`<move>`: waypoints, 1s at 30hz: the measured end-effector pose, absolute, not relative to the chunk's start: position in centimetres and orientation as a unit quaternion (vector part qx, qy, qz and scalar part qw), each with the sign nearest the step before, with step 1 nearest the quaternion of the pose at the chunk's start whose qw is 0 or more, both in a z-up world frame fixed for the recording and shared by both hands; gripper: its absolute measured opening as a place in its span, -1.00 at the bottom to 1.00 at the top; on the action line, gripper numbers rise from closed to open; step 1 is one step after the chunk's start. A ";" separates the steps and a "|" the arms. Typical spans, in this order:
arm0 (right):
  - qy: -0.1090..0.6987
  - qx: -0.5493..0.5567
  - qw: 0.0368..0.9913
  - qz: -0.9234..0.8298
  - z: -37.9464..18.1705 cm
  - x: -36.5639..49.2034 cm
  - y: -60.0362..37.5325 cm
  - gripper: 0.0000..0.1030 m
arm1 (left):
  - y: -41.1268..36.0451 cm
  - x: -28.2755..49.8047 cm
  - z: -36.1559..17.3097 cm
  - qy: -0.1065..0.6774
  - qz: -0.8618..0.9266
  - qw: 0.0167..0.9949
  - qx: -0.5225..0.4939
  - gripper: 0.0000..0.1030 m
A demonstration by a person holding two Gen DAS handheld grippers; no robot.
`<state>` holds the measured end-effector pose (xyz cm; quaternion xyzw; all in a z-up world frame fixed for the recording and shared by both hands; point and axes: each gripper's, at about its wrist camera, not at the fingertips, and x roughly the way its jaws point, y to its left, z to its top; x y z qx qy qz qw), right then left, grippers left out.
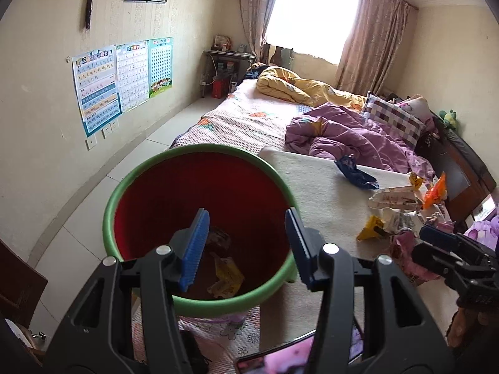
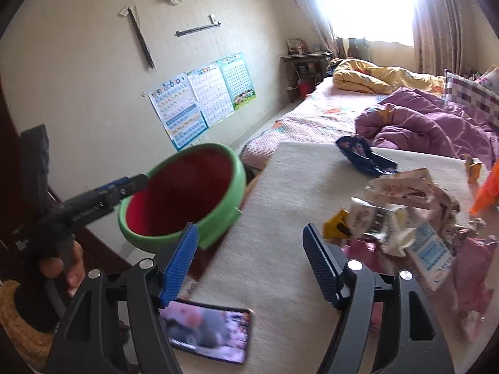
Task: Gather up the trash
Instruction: 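Grasp a pink snack bag with the left tool while the right tool grasps another pink bag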
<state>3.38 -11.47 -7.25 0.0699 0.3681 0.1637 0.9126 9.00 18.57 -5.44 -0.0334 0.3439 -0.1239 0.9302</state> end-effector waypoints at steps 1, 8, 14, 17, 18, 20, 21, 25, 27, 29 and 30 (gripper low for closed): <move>0.378 0.058 0.911 0.155 -7.6 3.3 -12.5 0.37 | 18.0 8.6 -5.5 0.346 -0.127 0.929 -0.034 -0.06; 0.383 0.059 0.920 0.063 -8.7 1.6 -22.4 0.38 | 12.1 6.0 -7.4 0.399 -0.156 0.901 -0.066 -0.03; 0.376 0.088 0.922 0.028 -8.8 0.3 -30.2 0.38 | 4.5 4.2 -8.8 0.426 -0.206 0.879 -0.062 0.32; 0.381 0.093 0.919 0.029 -9.2 -0.4 -32.5 0.38 | 0.6 4.2 -9.4 0.438 -0.220 0.868 -0.073 0.58; 0.383 0.095 0.918 0.031 -9.4 -0.6 -33.2 0.38 | -0.6 4.3 -9.8 0.445 -0.224 0.864 -0.075 0.58; 0.387 0.099 0.916 0.035 -9.8 -1.0 -34.4 0.38 | -2.4 4.7 -10.3 0.457 -0.226 0.856 -0.080 0.58; 0.388 0.102 0.915 0.038 -10.0 -1.2 -34.9 0.38 | -3.2 4.8 -10.7 0.463 -0.224 0.854 -0.083 0.58; 0.394 0.107 0.911 0.049 -10.5 -1.6 -36.4 0.38 | -5.4 5.3 -12.2 0.488 -0.205 0.842 -0.102 0.60; 0.398 0.107 0.909 0.054 -10.8 -1.4 -37.1 0.38 | -6.2 5.3 -13.3 0.507 -0.199 0.832 -0.106 0.59; 0.400 0.110 0.908 0.057 -11.1 -1.2 -37.8 0.38 | -6.7 5.3 -14.1 0.519 -0.189 0.827 -0.104 0.60; 0.401 0.112 0.907 0.058 -11.3 -1.2 -38.1 0.38 | -6.7 5.4 -14.4 0.523 -0.184 0.825 -0.104 0.60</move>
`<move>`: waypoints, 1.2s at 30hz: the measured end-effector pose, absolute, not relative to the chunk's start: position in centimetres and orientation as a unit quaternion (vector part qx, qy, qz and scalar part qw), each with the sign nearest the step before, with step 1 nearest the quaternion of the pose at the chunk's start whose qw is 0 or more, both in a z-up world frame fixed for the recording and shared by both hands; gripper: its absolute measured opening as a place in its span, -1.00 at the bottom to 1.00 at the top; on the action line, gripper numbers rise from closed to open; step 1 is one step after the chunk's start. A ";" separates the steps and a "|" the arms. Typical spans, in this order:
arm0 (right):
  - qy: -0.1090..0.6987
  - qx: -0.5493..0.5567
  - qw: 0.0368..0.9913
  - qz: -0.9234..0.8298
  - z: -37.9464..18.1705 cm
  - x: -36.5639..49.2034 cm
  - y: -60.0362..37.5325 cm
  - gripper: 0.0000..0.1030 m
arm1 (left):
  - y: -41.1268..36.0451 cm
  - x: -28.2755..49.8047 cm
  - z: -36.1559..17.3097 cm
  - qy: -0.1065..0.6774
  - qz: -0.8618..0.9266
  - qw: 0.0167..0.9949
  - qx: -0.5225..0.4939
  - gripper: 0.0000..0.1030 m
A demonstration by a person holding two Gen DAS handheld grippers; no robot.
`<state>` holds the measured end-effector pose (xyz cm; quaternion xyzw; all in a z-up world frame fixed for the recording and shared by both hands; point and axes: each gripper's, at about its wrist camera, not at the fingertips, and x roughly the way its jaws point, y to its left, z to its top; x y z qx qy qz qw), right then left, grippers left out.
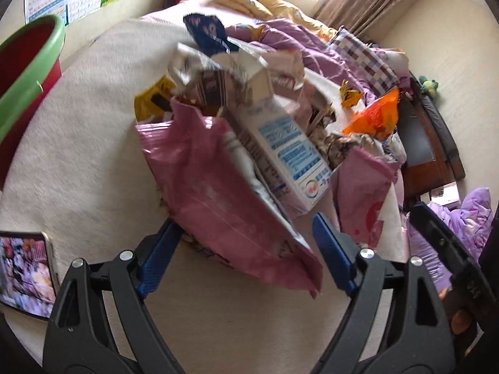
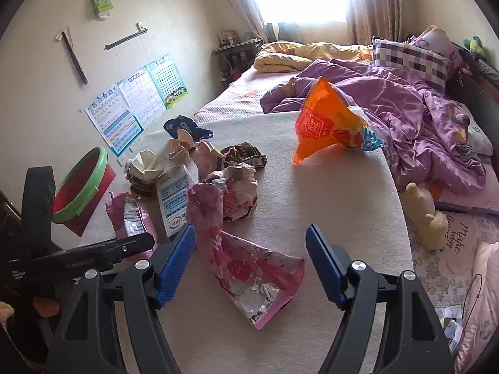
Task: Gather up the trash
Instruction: 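Grasp a pink snack bag with the left tool while the right tool grasps another pink bag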
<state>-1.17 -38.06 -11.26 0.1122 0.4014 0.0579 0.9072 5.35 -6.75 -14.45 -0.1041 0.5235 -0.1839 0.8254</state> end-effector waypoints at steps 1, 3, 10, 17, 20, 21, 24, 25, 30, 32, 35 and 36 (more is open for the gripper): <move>0.403 0.114 0.906 0.059 -11.4 -1.1 -38.3 0.38 | -6.7 5.4 -14.6 0.524 -0.177 0.826 -0.103 0.60; 0.406 0.116 0.904 0.062 -11.7 -0.8 -38.9 0.38 | -6.6 5.4 -14.5 0.520 -0.173 0.830 -0.105 0.54; 0.415 0.123 0.899 0.072 -12.7 0.3 -39.9 0.39 | -5.9 5.3 -13.6 0.512 -0.182 0.831 -0.118 -0.06; 0.418 0.128 0.893 0.104 -12.9 1.4 -39.6 0.39 | -6.0 4.3 -11.0 0.470 -0.173 0.861 -0.092 -0.13; 0.419 0.139 0.889 0.122 -12.9 1.6 -39.1 0.39 | -6.4 4.2 -10.4 0.457 -0.174 0.868 -0.079 -0.13; 0.419 0.141 0.888 0.127 -12.9 1.6 -38.9 0.39 | -6.5 4.2 -10.3 0.456 -0.176 0.869 -0.078 -0.13; 0.420 0.142 0.886 0.138 -13.0 1.7 -37.9 0.39 | -6.8 4.2 -10.2 0.456 -0.182 0.868 -0.075 -0.13; 0.420 0.142 0.885 0.141 -13.0 1.7 -37.6 0.39 | -6.9 4.3 -10.2 0.457 -0.183 0.867 -0.074 -0.13; 0.434 0.130 0.881 0.138 -14.1 2.0 -36.4 0.39 | -7.0 3.7 -9.8 0.452 -0.191 0.868 -0.070 -0.13; 0.443 0.114 0.879 0.131 -14.6 2.0 -36.0 0.39 | -6.9 3.6 -9.7 0.447 -0.192 0.871 -0.066 -0.13; 0.457 0.095 0.877 0.117 -15.4 2.3 -35.7 0.40 | -6.5 3.2 -9.6 0.443 -0.191 0.873 -0.066 -0.13; 0.459 0.093 0.876 0.115 -15.5 2.3 -35.5 0.40 | -6.4 3.2 -9.6 0.443 -0.190 0.873 -0.068 -0.13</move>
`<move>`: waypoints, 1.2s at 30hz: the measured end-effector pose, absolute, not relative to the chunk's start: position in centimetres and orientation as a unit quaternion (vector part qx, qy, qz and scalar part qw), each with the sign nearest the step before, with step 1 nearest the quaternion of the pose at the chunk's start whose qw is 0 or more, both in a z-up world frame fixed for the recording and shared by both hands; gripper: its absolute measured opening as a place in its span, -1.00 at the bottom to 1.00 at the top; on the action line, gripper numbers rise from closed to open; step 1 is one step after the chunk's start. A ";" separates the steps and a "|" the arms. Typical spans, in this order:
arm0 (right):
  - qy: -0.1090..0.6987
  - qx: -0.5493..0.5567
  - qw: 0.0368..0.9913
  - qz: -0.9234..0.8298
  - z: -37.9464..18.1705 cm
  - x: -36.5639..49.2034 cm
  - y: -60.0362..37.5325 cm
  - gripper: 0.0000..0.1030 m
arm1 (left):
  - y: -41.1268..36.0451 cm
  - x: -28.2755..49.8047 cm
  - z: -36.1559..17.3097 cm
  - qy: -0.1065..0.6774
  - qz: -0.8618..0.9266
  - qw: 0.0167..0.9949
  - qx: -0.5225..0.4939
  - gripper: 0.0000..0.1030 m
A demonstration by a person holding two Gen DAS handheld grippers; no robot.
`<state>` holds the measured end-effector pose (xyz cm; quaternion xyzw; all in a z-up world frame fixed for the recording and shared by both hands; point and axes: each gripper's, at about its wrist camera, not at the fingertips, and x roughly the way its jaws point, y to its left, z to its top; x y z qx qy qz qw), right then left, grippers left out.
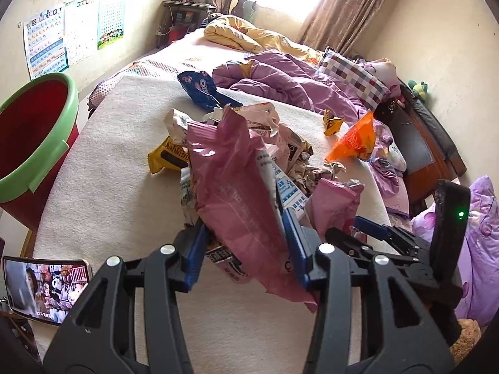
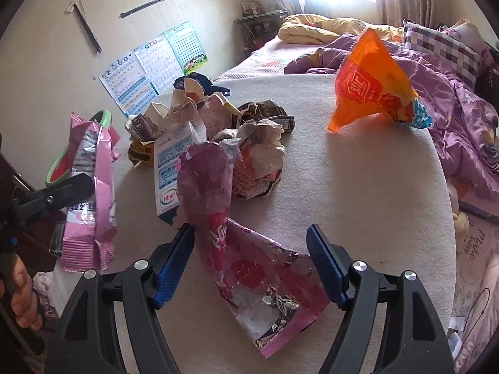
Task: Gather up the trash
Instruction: 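Grasp a pink snack bag with the left tool while the right tool grasps another pink bag, then carry both pink bags over the green bucket and open both tools to drop them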
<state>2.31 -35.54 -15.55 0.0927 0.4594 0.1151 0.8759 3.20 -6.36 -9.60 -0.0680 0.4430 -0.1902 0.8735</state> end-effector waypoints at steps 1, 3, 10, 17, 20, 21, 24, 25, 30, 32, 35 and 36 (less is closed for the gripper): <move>0.461 0.091 0.875 0.114 -15.7 2.3 -35.5 0.40 | -6.2 3.2 -9.6 0.443 -0.190 0.874 -0.069 -0.13; 0.466 0.078 0.874 0.112 -16.0 2.2 -35.1 0.39 | -6.0 3.0 -9.6 0.442 -0.189 0.874 -0.070 -0.13; 0.452 0.081 0.879 0.130 -15.3 1.7 -34.4 -0.51 | -5.6 3.0 -9.3 0.438 -0.191 0.875 -0.071 -0.13; 0.410 0.106 0.895 0.141 -12.8 0.9 -34.3 -0.53 | -5.2 3.0 -9.3 0.436 -0.197 0.875 -0.070 -0.13; 0.398 0.111 0.899 0.148 -11.7 0.7 -33.8 -0.53 | -5.1 2.9 -9.3 0.435 -0.201 0.875 -0.069 -0.13; 0.395 0.111 0.900 0.150 -11.3 0.7 -33.5 -0.53 | -5.0 2.9 -9.3 0.434 -0.203 0.875 -0.068 -0.13; 0.387 0.112 0.901 0.160 -10.4 0.6 -32.7 -0.53 | -4.6 3.0 -9.3 0.433 -0.204 0.876 -0.067 -0.13; 0.385 0.111 0.901 0.163 -10.2 0.6 -32.4 -0.53 | -4.5 3.0 -9.3 0.432 -0.204 0.876 -0.067 -0.13; 0.378 0.104 0.903 0.175 -9.2 1.1 -30.3 -0.53 | -3.3 3.0 -9.2 0.430 -0.202 0.877 -0.070 -0.13; 0.378 0.101 0.903 0.179 -9.1 1.3 -29.5 -0.53 | -2.9 3.1 -9.2 0.431 -0.201 0.877 -0.073 -0.13; 0.380 0.099 0.902 0.180 -9.0 1.7 -28.2 -0.53 | -2.1 3.3 -9.4 0.432 -0.202 0.875 -0.077 -0.13; 0.380 0.100 0.902 0.179 -8.9 1.9 -27.8 -0.53 | -1.7 3.4 -9.3 0.432 -0.204 0.875 -0.077 -0.13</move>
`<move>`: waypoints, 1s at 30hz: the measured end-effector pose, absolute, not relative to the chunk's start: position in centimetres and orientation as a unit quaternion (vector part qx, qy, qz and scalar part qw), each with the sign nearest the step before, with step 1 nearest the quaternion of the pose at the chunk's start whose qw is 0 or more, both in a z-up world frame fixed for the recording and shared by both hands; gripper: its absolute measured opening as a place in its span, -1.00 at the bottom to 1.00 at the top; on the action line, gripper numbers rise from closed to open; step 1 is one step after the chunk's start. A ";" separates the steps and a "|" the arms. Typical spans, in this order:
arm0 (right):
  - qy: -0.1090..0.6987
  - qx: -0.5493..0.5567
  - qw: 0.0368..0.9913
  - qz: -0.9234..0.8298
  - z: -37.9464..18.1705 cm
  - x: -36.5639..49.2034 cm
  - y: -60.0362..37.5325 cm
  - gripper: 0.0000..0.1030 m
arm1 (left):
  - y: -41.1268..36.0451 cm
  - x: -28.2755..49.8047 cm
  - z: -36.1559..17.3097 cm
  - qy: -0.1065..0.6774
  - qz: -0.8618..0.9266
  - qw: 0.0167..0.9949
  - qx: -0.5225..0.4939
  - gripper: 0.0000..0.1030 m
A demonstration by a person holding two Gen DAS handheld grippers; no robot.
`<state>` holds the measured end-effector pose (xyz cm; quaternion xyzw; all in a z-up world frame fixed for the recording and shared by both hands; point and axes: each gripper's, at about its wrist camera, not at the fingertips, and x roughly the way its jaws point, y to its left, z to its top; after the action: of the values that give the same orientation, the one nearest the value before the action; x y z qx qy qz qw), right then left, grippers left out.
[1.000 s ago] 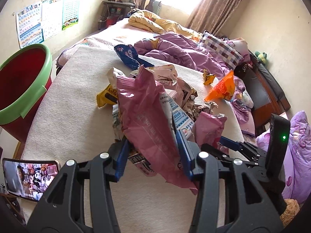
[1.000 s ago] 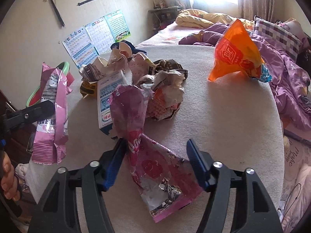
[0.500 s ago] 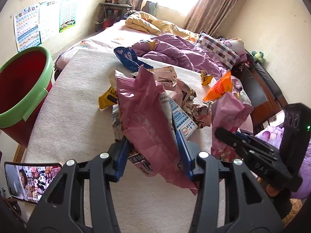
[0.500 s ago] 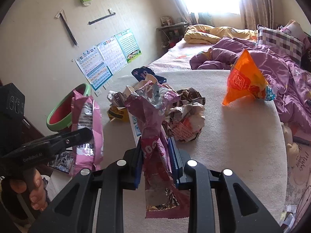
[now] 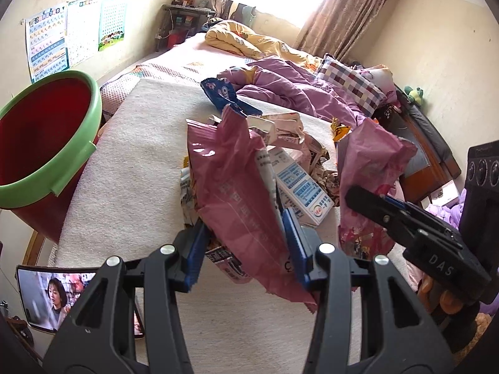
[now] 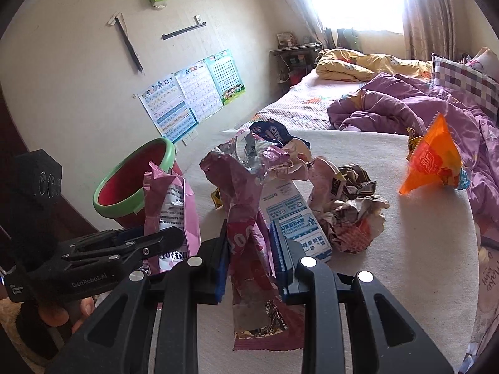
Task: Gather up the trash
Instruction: 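Carry both pink bags over the green bucket and open both tools to drop them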
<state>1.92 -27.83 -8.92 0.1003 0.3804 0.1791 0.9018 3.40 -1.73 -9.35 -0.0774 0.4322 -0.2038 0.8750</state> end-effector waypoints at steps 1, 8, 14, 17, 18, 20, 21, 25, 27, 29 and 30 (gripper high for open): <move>0.381 0.101 0.901 0.178 -9.0 2.0 -27.5 -0.53 | -1.4 3.5 -9.3 0.432 -0.205 0.875 -0.077 -0.13; 0.376 0.105 0.906 0.167 -8.5 2.9 -25.3 -0.53 | 1.5 4.7 -7.7 0.405 -0.207 0.888 -0.063 -0.13; 0.367 0.120 0.910 0.149 -8.1 2.9 -23.3 -0.53 | 5.2 6.3 -5.9 0.379 -0.202 0.902 -0.039 -0.12; 0.360 0.128 0.913 0.141 -7.8 3.0 -22.4 -0.53 | 7.1 7.4 -5.3 0.373 -0.199 0.905 -0.037 -0.12; 0.357 0.131 0.915 0.138 -7.6 3.0 -21.9 -0.53 | 7.8 7.7 -5.0 0.370 -0.199 0.907 -0.036 -0.12; 0.351 0.134 0.917 0.134 -7.2 3.1 -21.2 -0.53 | 8.9 8.1 -4.5 0.363 -0.200 0.910 -0.035 -0.12; 0.347 0.136 0.918 0.132 -7.0 3.2 -20.7 -0.53 | 9.6 8.4 -4.2 0.359 -0.200 0.911 -0.034 -0.12; 0.339 0.139 0.921 0.132 -6.5 3.6 -18.7 -0.53 | 12.1 9.0 -3.8 0.350 -0.197 0.915 -0.037 -0.12; 0.336 0.142 0.921 0.134 -6.3 3.9 -17.6 -0.52 | 13.1 9.3 -3.6 0.348 -0.195 0.916 -0.037 -0.12; 0.333 0.143 0.921 0.140 -6.1 4.2 -16.3 -0.52 | 14.0 9.6 -3.6 0.348 -0.192 0.917 -0.039 -0.12; 0.331 0.143 0.922 0.142 -6.0 4.3 -15.7 -0.52 | 14.3 9.7 -3.6 0.348 -0.191 0.917 -0.039 -0.12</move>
<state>4.28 -15.74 -5.95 0.1427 0.3315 0.1421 0.9217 9.66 14.32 -3.60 -0.0393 0.3484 -0.1905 0.9169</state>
